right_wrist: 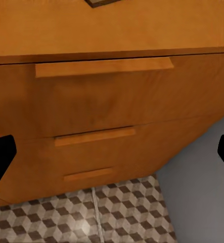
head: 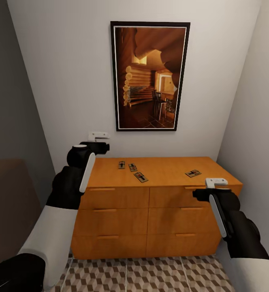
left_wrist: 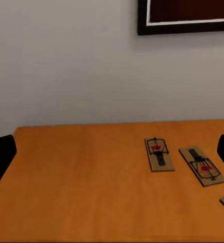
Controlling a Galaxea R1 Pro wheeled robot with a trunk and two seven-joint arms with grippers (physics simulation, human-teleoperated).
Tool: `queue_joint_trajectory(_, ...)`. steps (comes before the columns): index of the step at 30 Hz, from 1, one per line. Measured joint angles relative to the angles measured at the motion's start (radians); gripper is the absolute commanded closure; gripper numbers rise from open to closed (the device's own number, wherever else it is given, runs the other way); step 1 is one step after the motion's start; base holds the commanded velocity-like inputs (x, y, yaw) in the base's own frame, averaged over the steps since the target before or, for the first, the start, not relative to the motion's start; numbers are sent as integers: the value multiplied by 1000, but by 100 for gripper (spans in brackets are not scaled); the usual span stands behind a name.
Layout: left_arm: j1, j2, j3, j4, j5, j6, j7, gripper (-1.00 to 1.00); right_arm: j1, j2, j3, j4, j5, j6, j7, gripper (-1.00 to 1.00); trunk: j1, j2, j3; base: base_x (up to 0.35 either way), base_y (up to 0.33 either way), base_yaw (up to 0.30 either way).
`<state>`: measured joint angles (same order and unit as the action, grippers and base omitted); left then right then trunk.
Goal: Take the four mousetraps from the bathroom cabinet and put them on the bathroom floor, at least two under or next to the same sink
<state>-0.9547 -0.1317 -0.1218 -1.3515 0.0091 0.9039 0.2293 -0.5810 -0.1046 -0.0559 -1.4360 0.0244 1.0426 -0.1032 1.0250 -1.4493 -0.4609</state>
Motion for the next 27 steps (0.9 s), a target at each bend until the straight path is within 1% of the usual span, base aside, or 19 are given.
queue_joint_trajectory(5, 0, -1, -1, 1, -3, 43, 0, -100, -29, 0, 1, -1, 0, 0, -8, -100, 0, 0, 0, 0, 0, 0)
queue_joint_trajectory(7, 0, 0, -2, 1, -5, 50, 1, -100, -39, 0, 1, -1, 0, 0, -10, -100, 0, 0, 0, 0, 0, 0)
queue_joint_trajectory(12, 0, -1, -5, 0, -10, 69, 2, -100, -96, 3, 5, -1, 3, 0, -31, -100, 0, 0, 0, 0, 0, 0)
queue_joint_trajectory(17, 1, -4, -5, 3, -12, 69, 8, -100, -158, 13, 8, 5, 26, -1, -94, -100, 0, 0, 0, 0, 0, 0)
queue_joint_trajectory(19, 1, -6, -5, 5, -11, 68, 9, -100, -169, 16, 8, 7, 31, -1, -106, -100, 0, 0, 0, 0, 0, 0)
queue_joint_trajectory(23, 1, -9, -4, 5, -7, 68, 9, -100, -201, 32, 9, 10, 44, -1, -145, -100, 0, 0, 0, 0, 0, 0)
queue_joint_trajectory(27, 0, -12, -3, 5, -5, 69, 11, -100, -215, 43, 9, 11, 50, -1, -162, -100, 0, 0, 0, 0, 0, 0)
